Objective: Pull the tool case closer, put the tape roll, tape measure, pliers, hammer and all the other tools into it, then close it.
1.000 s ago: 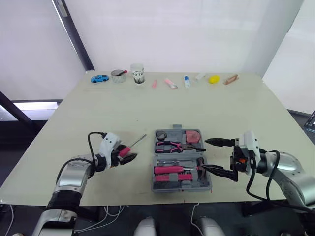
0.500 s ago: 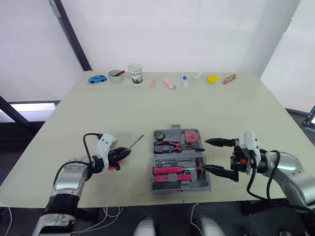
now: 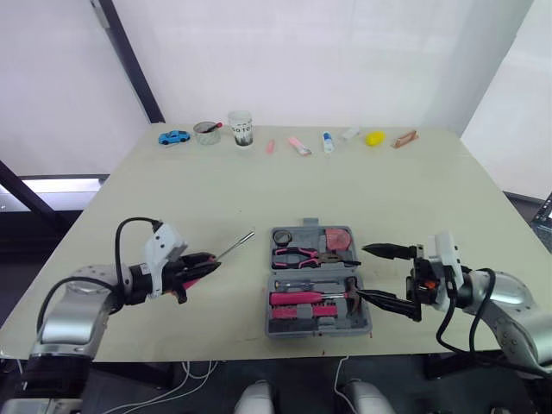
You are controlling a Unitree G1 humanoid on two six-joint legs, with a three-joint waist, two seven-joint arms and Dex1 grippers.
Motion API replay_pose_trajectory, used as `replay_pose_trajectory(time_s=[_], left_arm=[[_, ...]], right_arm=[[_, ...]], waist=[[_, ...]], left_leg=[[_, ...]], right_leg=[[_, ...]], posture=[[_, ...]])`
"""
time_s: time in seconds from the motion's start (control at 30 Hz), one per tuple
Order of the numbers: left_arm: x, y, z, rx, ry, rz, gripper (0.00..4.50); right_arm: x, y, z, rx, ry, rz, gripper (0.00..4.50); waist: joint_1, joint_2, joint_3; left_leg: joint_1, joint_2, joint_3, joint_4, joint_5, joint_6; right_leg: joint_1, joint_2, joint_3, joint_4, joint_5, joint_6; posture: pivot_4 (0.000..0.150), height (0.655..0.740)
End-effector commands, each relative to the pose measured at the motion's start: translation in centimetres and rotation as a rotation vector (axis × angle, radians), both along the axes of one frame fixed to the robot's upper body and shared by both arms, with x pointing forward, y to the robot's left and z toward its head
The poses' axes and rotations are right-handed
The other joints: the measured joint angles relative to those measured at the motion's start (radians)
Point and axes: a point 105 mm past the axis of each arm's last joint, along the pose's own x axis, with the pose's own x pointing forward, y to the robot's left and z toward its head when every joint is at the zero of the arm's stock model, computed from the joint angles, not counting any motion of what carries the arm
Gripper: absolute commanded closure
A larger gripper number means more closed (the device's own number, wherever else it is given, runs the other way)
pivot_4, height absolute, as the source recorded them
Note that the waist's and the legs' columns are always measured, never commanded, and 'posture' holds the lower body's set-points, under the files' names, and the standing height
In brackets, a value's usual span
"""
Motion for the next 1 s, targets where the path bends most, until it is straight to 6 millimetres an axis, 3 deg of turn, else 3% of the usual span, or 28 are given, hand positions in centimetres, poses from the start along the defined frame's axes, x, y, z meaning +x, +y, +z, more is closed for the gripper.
replay_pose_trajectory(time_s=[0.03, 0.27, 0.5, 0.63, 1.0], left_arm=[[-0.5, -2.7, 2.0, 0.018, 0.024, -0.132, 3.99], [-0.8, -6.8, 1.9, 0.121, 0.099, -0.328, 3.99], [-0.6, -10.3, -0.9, 0.214, 0.161, -0.435, 3.99], [-1.5, -12.6, -2.3, 0.233, 0.219, -0.509, 3.99], [-1.9, -15.4, -4.7, 0.326, 0.220, -0.516, 3.99]], right_arm=[[-0.4, -0.5, 1.0, -0.013, -0.105, 0.025, 0.00], [-1.0, -2.0, -0.5, -0.094, -0.099, 0.017, 0.00], [-0.5, -2.5, -0.3, -0.089, -0.116, -0.018, 0.00], [-0.6, -3.0, -0.5, -0.103, -0.113, -0.028, 0.00], [-1.2, -3.4, -1.1, -0.106, -0.078, -0.028, 0.00]], waist=[[0.001, 0.000, 0.000], [0.003, 0.000, 0.001], [0.001, -0.001, 0.001], [0.001, -0.001, 0.001], [0.009, -0.001, 0.002]], left_leg=[[0.000, 0.000, 0.000, 0.000, 0.000, 0.000], [0.000, 0.000, 0.000, 0.000, 0.000, 0.000], [0.000, 0.000, -0.001, 0.000, 0.000, 0.000], [0.000, 0.000, -0.001, 0.000, 0.000, 0.000], [0.000, -0.001, -0.001, 0.001, 0.000, 0.000]], right_leg=[[0.000, 0.000, 0.000, 0.000, 0.000, 0.000], [0.000, 0.001, 0.000, 0.000, 0.000, 0.000], [0.000, 0.002, 0.001, 0.000, -0.001, 0.002], [0.000, 0.002, 0.002, 0.000, -0.001, 0.002], [0.000, 0.002, 0.002, 0.000, -0.001, 0.002]], posture=[[0.150, 0.7400], [0.150, 0.7400], [0.150, 0.7400], [0.150, 0.7400], [0.150, 0.7400]])
